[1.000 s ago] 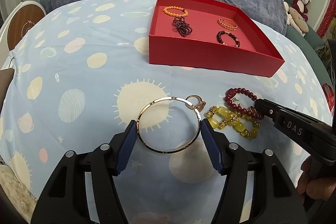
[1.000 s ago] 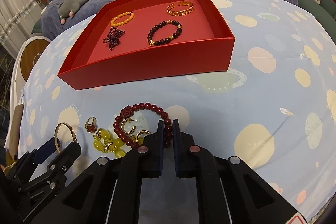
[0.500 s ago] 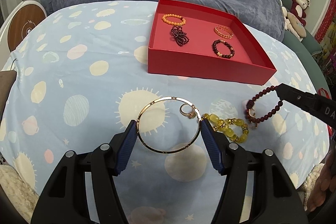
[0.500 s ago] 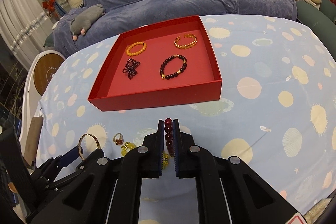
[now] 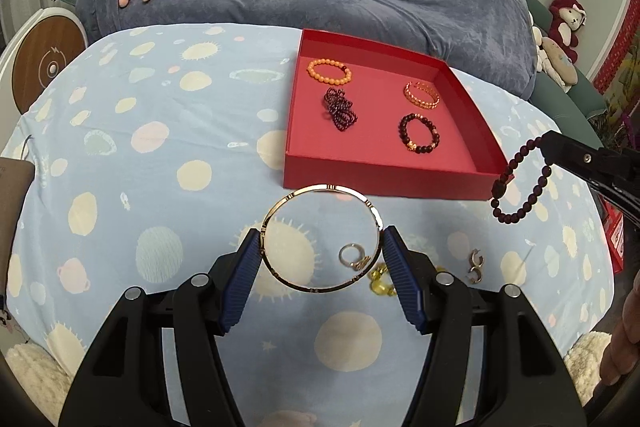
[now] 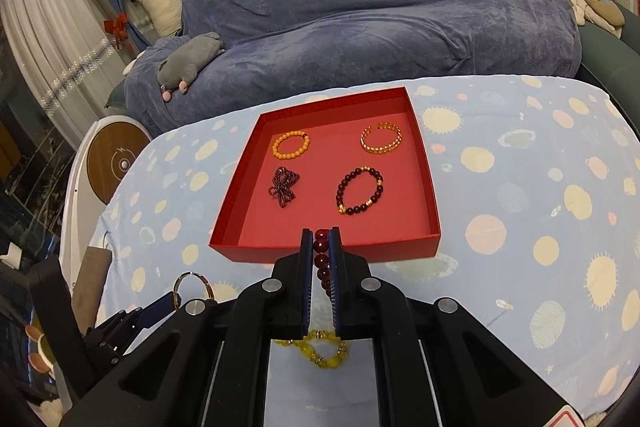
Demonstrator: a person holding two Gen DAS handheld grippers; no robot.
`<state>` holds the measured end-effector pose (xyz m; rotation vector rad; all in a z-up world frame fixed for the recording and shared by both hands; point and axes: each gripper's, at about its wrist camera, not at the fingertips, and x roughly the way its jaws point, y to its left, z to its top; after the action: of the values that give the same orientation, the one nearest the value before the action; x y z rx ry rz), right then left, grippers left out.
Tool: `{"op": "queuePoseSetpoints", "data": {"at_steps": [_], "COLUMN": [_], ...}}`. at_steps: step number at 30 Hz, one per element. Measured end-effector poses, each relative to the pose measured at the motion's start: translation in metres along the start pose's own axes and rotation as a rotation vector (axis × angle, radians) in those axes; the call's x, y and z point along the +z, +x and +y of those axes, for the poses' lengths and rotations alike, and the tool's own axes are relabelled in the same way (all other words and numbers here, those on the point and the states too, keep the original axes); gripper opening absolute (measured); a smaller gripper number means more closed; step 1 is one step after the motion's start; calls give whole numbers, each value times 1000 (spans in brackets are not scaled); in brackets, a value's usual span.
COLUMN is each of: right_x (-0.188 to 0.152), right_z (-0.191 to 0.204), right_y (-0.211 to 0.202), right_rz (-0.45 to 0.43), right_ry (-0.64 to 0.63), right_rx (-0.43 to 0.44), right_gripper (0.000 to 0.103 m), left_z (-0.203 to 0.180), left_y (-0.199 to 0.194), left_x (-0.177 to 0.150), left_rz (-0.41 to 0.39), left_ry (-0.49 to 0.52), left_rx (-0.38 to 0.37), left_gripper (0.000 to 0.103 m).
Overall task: Organize jewelry
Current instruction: 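Carry both into the red box, opening the left tool to release the bangle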
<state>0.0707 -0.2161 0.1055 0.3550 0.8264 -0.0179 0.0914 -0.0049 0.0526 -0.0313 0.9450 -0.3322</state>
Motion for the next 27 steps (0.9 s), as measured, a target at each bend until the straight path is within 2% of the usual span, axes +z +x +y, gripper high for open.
{"op": "queuePoseSetpoints", "data": {"at_steps": [8,12,15,21,27], "right_x": [47,53,46,26,17], "right_z": [9,1,-10,-29,-36], "right_y": [29,56,78,106,111], "right_rz": [-30,3,50,124,132], "right_ry": [-31,-4,26,24,7], "right_rx": [18,24,26,-35,-93], "right_gripper": [7,7,7,7,10], "left_z": [-22,-32,-36,-34,-32], "left_y": [17,41,62,93,104], "left_x": [66,86,89,79,70], "left_rz": [-59,-60,-31,32,55], "left_ry": [4,29,51,68,90], "left_rx": [-68,-51,-34,-12,13], "left_gripper": [59,59,59,59,59]}}
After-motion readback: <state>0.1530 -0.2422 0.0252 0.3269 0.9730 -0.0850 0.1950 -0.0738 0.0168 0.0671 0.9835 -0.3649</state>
